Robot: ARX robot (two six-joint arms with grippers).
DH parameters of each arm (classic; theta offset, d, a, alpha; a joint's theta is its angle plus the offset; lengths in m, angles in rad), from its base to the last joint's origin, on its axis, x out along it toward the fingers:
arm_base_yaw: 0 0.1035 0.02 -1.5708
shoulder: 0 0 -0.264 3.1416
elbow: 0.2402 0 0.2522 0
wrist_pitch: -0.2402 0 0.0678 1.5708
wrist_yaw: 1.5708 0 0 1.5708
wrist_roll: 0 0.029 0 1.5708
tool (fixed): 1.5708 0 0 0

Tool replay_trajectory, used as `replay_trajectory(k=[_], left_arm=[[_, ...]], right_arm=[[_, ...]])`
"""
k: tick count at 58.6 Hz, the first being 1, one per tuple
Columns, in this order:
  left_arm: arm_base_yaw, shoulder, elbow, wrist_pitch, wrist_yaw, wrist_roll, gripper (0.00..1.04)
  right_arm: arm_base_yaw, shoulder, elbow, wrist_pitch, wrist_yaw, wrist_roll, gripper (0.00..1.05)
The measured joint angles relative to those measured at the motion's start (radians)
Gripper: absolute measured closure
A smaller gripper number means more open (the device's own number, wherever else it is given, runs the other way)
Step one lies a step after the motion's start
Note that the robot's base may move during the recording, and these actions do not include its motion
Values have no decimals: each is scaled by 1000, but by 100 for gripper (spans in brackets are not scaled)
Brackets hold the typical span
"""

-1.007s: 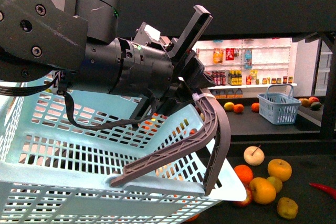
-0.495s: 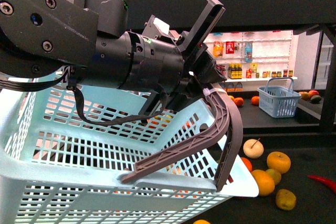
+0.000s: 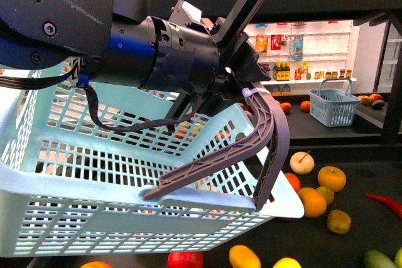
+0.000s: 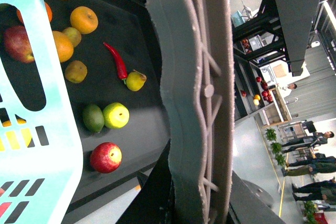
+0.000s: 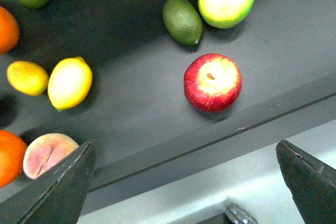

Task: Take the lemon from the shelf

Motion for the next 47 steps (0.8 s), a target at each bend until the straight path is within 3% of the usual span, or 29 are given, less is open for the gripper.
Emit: replay_trajectory(k=[16,47], left_arm=[[0,0,0,0,0,1,94],[0,0,0,0,0,1,94]], right_arm=[[79,311,314,-120,-15,100,2],[205,597,665,-228,-2,253,2]])
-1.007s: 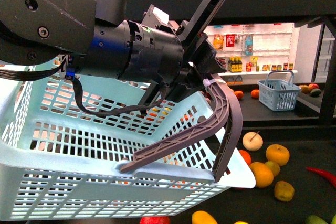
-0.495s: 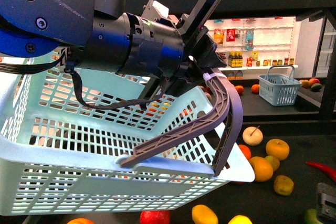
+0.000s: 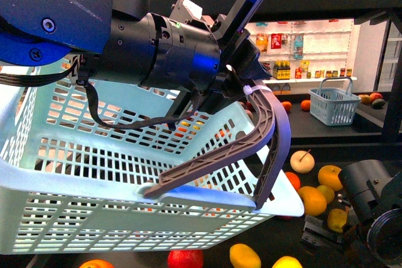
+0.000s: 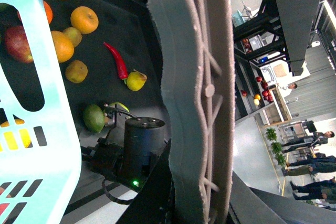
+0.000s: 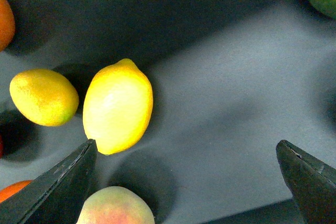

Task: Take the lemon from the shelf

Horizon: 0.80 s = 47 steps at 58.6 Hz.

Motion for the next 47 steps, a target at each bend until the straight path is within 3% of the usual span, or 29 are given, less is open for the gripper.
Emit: replay_trajectory(k=[47], left_arm=[[0,0,0,0,0,0,94]], right_arm=[[93,295,350,-76,19,134,2]])
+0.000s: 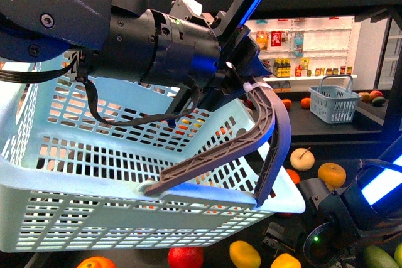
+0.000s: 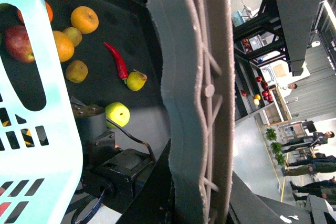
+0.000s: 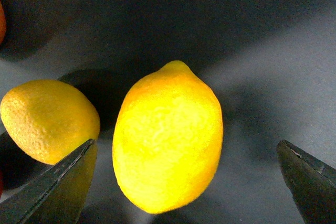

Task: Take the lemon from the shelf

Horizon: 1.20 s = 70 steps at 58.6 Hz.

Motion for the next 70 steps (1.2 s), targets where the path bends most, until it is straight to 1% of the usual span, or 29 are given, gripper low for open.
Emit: replay_trajectory(k=[23,25,36,41,54,61,70], left_arm=[[0,0,0,0,0,0,94],[0,0,0,0,0,0,94],[0,0,0,0,0,0,94],[0,0,0,0,0,0,94],[0,0,0,0,0,0,94],[0,0,0,0,0,0,94],[0,0,0,0,-1,0,94]], right_arm=[[22,82,114,-47,16,3,2],[22,85,117,-48,18,2,5],[23,95,125,-61,23,-6,31],[24,95,126,-61,24,-16,40],[11,75,79,-27,23,-32,41],[-19,14,-27,28,37,-77,41],[-94,-142,-222,150,37,-174,41]])
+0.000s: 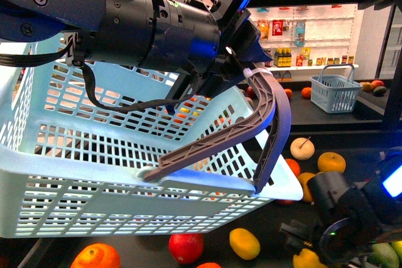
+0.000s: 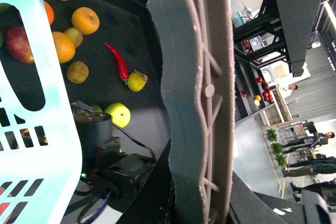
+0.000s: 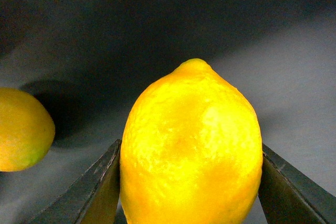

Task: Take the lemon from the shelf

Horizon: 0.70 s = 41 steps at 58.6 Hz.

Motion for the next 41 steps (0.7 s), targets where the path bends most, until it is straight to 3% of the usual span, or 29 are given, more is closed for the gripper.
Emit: replay_trajectory(k=[9,18,28,41], left_arm=[[0,0,0,0,1,0,94],[0,0,0,0,1,0,94],[0,0,0,0,1,0,94],[0,0,0,0,2,0,94]], right_arm=[[-101,-251,-209,99,-60,-69,41],[-137,-461,-336,116,-153,-83,41],[-108,-742,-400,83,-286,-20,41],[-19,-837,-385,44,-324,53,41]])
